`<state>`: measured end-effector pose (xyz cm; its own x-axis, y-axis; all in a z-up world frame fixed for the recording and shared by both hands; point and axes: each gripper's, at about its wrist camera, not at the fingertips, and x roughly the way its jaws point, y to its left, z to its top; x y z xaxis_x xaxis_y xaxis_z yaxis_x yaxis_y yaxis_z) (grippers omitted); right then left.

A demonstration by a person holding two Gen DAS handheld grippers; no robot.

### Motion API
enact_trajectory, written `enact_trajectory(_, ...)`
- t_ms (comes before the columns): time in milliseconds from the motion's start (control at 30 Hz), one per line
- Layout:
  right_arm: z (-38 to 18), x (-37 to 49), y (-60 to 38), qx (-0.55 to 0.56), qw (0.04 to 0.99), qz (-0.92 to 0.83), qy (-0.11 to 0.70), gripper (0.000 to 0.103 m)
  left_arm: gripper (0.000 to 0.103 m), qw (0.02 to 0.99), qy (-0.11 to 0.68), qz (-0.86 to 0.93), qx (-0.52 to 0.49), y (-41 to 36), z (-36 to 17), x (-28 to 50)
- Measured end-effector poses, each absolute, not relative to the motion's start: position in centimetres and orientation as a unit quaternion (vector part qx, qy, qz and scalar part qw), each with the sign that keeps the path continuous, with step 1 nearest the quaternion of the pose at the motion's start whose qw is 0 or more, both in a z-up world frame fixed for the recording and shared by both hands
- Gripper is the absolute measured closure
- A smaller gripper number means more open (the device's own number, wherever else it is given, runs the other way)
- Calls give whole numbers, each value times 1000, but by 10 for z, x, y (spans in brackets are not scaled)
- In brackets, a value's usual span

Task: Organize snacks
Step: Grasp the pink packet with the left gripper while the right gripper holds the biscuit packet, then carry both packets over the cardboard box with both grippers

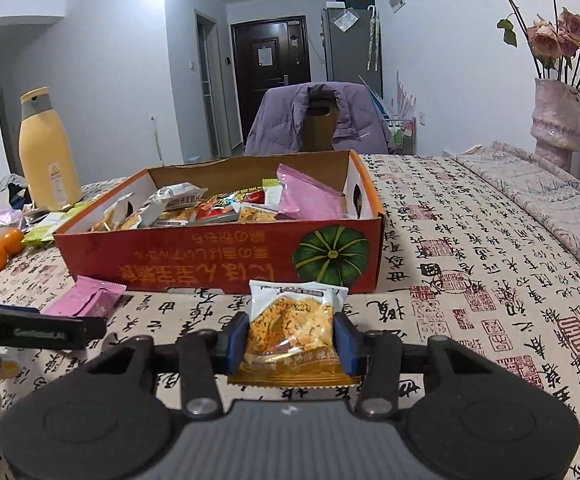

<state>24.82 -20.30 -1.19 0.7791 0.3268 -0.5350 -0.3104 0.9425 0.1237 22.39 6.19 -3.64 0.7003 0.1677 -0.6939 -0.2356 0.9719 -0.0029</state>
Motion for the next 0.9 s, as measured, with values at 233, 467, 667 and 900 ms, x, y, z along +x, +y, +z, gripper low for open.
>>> enact_trajectory(233,-13,248,-203,19,943,170,286,58,17,924,363,117,-41,58,-35,226)
enact_trajectory(467,-12,245,-204,23,943,174,283,58,41,931,346,107,-41,53,-32,221)
enact_trajectory(667,-12,243,-205,25,943,177,282,58,41,938,328,103,-45,52,-28,208)
enact_trajectory(900,-11,240,-203,28,942,185,277,58,41,950,296,89,-51,41,-17,183)
